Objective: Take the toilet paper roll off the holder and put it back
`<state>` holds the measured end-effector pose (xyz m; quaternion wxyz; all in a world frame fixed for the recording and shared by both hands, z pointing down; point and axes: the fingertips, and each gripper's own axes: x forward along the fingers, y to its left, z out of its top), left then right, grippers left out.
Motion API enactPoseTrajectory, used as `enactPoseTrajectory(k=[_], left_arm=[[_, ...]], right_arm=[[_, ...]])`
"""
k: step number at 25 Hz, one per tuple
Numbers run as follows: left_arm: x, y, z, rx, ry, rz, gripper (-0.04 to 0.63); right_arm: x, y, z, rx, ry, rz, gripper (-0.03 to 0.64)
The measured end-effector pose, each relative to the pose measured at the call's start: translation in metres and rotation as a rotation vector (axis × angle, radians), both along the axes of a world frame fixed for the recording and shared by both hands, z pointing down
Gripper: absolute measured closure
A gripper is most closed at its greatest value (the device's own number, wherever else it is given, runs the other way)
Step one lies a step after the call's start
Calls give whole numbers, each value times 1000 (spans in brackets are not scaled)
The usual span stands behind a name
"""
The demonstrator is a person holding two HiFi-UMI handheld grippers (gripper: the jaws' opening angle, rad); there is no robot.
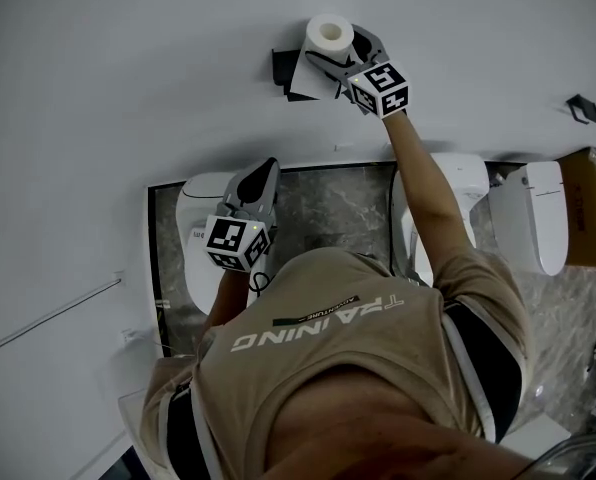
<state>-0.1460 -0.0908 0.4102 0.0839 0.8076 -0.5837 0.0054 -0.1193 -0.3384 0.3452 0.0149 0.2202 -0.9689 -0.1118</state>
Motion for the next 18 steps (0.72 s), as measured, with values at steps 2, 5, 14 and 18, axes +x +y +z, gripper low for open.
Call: enactPoseTrajectory(k=[2,5,14,18], left_arm=[[0,-1,4,-8,-5,-1,595],[-2,1,7,-22,-6,-3,595],[-2,-3,12,-35,4,3,595],[5,-5,10,-32,7,21,595]], right_arm=[[-1,-11,13,-28,5,2,264],[-3,-19,31,-78,9,-2,264],[-5,-36,58,-182,44,26,265],[-8,-39,59,-215,91,29,264]])
